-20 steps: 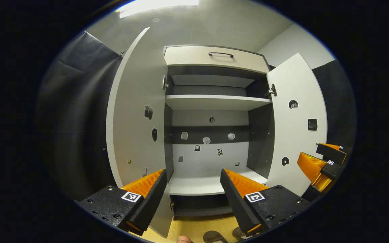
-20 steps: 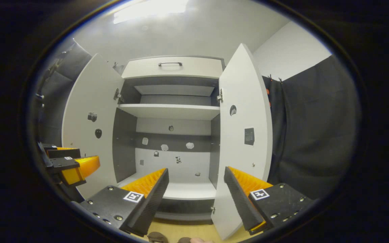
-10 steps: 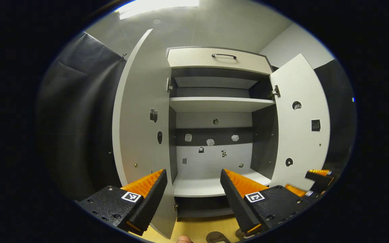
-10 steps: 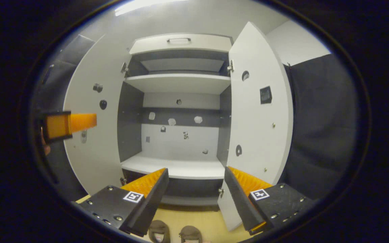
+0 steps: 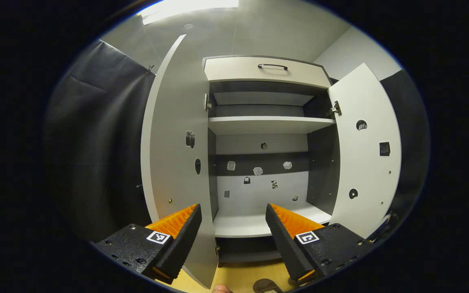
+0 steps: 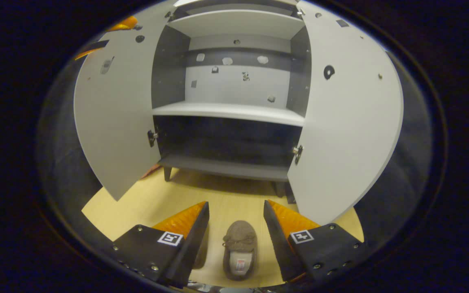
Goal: Grab one shoe with the right hand and put it into the shoe cabinet, grab the other shoe with the left hand and put it into the shoe cabinet; then close the right door with the right hand and the left door with the left hand.
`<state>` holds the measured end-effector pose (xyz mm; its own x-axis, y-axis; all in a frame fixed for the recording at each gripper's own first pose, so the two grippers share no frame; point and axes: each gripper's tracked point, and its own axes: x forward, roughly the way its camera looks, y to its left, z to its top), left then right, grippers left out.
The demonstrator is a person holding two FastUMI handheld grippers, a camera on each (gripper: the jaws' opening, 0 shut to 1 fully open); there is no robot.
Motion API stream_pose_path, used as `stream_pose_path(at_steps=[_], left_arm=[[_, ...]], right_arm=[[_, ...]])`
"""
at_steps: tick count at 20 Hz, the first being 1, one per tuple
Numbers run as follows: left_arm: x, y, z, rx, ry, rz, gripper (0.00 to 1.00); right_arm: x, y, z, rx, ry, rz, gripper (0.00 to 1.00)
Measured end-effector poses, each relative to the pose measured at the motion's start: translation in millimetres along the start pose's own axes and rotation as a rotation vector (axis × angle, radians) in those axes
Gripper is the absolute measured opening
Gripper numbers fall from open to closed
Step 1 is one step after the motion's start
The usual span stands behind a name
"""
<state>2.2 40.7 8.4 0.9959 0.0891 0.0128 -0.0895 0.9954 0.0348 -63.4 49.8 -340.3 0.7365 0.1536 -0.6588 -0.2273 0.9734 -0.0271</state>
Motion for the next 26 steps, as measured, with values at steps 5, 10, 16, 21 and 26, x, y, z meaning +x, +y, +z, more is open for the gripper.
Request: stream_pose_path(at_steps=[5, 10, 16, 21, 26], left_arm=[[0.2, 10.7, 0.7, 0.005, -0.001, 0.024, 0.96], [-0.7, 25.8, -1.0, 0.014, 0.006, 0.057, 0.96], [-0.1, 33.4, -5.0, 0.005, 0.017, 0.071, 0.95], [1.3, 32.6, -4.1, 0.01, 0.014, 0.076, 0.94], [3.2, 32.6, -3.1, 0.009, 0.012, 0.08, 0.94]], right_arm=[[24.4, 13.7, -102.3, 0.002, 0.246, 0.05, 0.81], [42.8, 19.7, -161.4, -0.022, 0.366, 0.072, 0.65], [66.5, 22.9, -192.5, -0.114, 0.402, 0.071, 0.66], [72.5, 5.0, -187.3, -0.222, 0.382, 0.008, 0.51], [76.1, 6.4, -192.5, -0.248, 0.399, -0.019, 0.04]])
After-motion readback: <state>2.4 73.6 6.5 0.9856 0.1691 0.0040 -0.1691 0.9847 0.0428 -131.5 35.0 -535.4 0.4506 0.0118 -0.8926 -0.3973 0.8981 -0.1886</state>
